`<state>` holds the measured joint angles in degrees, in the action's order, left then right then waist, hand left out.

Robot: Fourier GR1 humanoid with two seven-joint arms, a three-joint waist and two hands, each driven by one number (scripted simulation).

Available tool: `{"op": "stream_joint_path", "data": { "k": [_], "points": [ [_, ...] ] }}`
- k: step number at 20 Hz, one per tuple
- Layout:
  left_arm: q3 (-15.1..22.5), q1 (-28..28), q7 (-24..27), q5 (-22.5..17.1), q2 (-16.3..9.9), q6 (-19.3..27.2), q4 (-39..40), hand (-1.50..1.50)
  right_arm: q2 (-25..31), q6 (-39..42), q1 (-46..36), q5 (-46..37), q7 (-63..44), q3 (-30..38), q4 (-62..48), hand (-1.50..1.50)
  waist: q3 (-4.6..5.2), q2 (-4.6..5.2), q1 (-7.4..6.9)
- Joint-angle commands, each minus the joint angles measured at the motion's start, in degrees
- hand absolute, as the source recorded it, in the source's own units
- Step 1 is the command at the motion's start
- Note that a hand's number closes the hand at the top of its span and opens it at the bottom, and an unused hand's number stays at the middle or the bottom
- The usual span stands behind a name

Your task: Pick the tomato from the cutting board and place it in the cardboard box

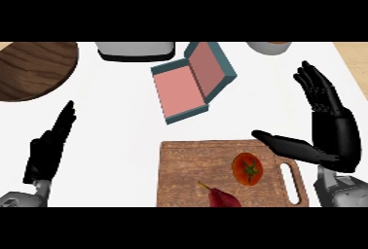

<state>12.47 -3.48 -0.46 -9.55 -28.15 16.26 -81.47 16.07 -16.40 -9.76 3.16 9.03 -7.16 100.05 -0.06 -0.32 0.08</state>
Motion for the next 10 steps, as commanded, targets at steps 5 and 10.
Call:
{"op": "stream_joint_path", "data": {
  "k": [5, 10],
  "points": [
    [0.1, 1.7, -2.1, 3.0, 1.9, 1.4, -3.5, 0.00, -1.4, 0.3, 10.7, -6.7, 13.5, -3.6, -0.5, -1.50, 0.05, 0.27, 0.11],
    [-0.8, 3.3, -1.1, 2.7, 1.3, 1.6, -4.1, 0.00, 12.3, 3.3, 10.6, -17.2, 0.6, -3.6, 4.6, -1.50, 0.25, 0.04, 0.43]
  ]
}}
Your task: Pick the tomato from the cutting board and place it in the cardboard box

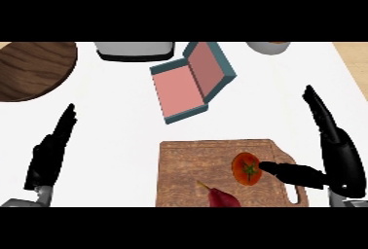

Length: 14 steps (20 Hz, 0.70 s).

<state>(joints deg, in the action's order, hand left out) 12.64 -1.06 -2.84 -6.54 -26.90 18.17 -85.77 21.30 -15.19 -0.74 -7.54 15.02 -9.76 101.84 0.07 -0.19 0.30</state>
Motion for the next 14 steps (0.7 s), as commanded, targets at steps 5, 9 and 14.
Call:
{"op": "stream_joint_path", "data": {
  "k": [5, 9, 14],
  "points": [
    [0.7, 1.4, -0.3, 1.3, 1.0, 0.9, -1.7, 0.00, 19.4, 13.4, 5.5, -10.2, -15.2, -2.5, 8.4, -1.50, 0.15, -0.35, 0.54],
    [0.5, 1.1, 1.2, 1.8, 1.6, 0.6, 0.8, 0.00, 24.1, 21.6, 3.2, -12.7, -27.0, -6.0, 13.7, -1.50, 0.17, 0.00, 0.04],
    [1.3, 2.4, -0.6, 3.8, 2.3, 0.5, -2.5, 0.00, 18.8, 25.9, 2.2, -16.3, -40.2, -13.0, 20.8, -1.50, -0.02, 0.09, -0.46]
  ]
}}
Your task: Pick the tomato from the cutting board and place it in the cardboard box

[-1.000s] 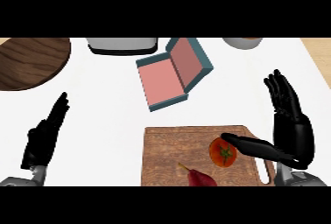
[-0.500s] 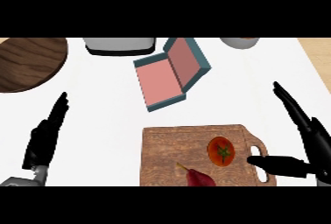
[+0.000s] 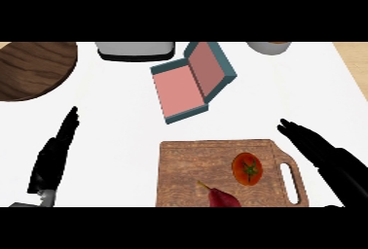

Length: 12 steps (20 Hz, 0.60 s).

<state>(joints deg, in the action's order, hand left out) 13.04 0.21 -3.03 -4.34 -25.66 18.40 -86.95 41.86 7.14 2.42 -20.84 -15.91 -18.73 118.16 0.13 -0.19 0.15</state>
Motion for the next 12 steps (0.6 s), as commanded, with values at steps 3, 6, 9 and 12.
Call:
{"op": "stream_joint_path", "data": {
  "k": [3, 6, 9, 12],
  "points": [
    [0.2, -1.9, -0.2, 2.0, 3.3, -0.4, 2.3, 0.00, -7.1, 4.3, -4.8, -8.4, -13.0, -8.4, -0.5, -1.50, -0.10, 0.24, -0.39],
    [-0.4, -0.7, -1.7, 3.3, 3.2, -0.8, -0.6, 0.00, -10.4, 8.6, -7.3, -8.4, -20.9, -7.7, 3.6, -1.50, -0.10, 0.17, -0.42],
    [-6.2, 0.6, -2.9, -0.3, -0.7, -5.8, -3.9, 0.00, -13.4, 8.3, -7.3, -11.0, -18.1, -7.2, -1.5, -1.50, -0.13, 0.16, -0.56],
    [-3.0, 2.6, -0.6, 3.6, 4.5, -3.1, -3.3, 0.00, -16.6, 7.7, -5.0, -16.6, -20.2, -10.4, -1.9, -1.50, -0.12, 0.15, -0.39]
  ]
}}
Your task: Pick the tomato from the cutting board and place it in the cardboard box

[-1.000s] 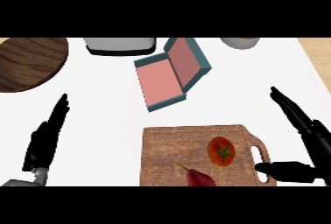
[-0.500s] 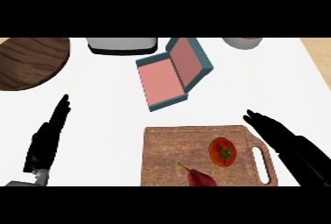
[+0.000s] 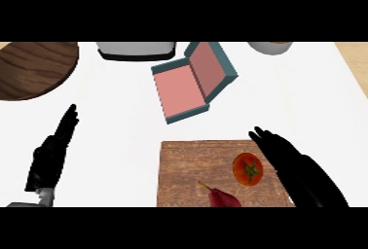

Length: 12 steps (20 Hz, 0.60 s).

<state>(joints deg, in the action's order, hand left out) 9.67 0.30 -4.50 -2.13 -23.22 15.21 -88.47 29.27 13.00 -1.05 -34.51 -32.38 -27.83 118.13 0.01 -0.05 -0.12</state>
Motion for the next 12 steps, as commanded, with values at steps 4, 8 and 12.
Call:
{"op": "stream_joint_path", "data": {
  "k": [4, 8, 12],
  "points": [
    [-1.1, 0.1, 1.3, 3.3, 3.7, -0.6, 2.0, 0.00, -2.8, 0.0, 2.1, -4.9, 5.0, 1.6, -7.6, -1.50, -0.03, 0.04, 0.13],
    [-3.6, 2.4, -2.5, 3.5, 1.9, -3.6, -4.3, 0.00, -5.1, 2.1, 5.5, -8.1, 2.1, 0.2, -1.6, -1.50, -0.02, -0.04, 0.06],
    [-3.8, 0.7, -0.8, 6.1, 5.4, -3.6, -0.2, 0.00, -6.3, 3.8, 3.8, -7.2, 6.9, 4.3, -4.1, -1.50, -0.02, 0.01, 0.10]
  ]
}}
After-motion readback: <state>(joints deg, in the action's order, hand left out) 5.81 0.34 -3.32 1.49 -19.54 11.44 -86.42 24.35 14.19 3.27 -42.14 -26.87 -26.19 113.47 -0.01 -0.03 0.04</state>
